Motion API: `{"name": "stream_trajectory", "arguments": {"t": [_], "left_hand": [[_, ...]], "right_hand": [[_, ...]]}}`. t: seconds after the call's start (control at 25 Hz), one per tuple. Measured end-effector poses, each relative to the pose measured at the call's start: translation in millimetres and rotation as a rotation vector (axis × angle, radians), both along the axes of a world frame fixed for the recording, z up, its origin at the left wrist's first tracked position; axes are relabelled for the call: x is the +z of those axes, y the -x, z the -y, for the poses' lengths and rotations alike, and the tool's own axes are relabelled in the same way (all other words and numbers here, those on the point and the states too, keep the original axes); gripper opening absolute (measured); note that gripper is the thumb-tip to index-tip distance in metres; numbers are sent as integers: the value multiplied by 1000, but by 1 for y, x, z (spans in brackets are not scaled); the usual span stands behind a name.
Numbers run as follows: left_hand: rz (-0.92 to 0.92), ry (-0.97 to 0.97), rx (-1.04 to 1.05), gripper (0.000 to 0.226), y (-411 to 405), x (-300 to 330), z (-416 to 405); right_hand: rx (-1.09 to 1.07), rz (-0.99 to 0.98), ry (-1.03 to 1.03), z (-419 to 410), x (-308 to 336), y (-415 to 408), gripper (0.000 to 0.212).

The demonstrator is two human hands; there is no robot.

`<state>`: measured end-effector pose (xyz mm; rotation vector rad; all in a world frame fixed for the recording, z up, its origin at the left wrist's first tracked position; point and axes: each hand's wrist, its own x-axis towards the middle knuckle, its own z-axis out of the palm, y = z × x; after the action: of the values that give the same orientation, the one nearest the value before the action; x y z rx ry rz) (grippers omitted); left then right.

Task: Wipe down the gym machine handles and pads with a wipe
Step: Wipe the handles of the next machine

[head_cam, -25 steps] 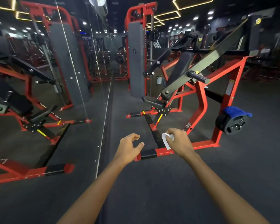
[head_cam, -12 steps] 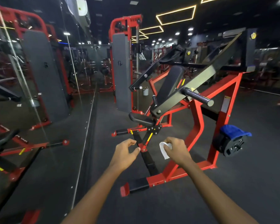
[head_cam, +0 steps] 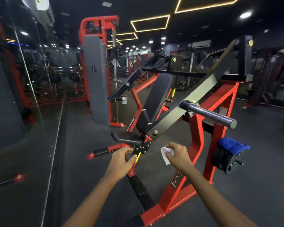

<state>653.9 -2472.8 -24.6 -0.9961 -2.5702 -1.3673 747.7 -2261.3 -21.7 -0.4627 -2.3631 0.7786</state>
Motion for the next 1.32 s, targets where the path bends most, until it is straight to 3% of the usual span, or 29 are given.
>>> {"name": "stream_trajectory", "arguments": {"t": [0.2, 0.52, 0.88, 1.2, 1.32], "left_hand": [[29, 10, -74, 29, 153, 14, -33], [25, 8, -180, 31, 332, 6, -105], [-13, 46, -275, 34, 515, -7, -194], [-71, 127, -609, 36, 663, -33, -280], [-110, 168, -736, 39, 713, -32, -305]], "right_hand": [[-87, 10, 9, -13, 4, 121, 13], [-172, -55, 20, -72, 15, 307, 17], [-218, 58, 15, -144, 4, 473, 22], [-609, 38, 15, -187, -14, 560, 18], [-750, 47, -17, -174, -11, 584, 28]]}}
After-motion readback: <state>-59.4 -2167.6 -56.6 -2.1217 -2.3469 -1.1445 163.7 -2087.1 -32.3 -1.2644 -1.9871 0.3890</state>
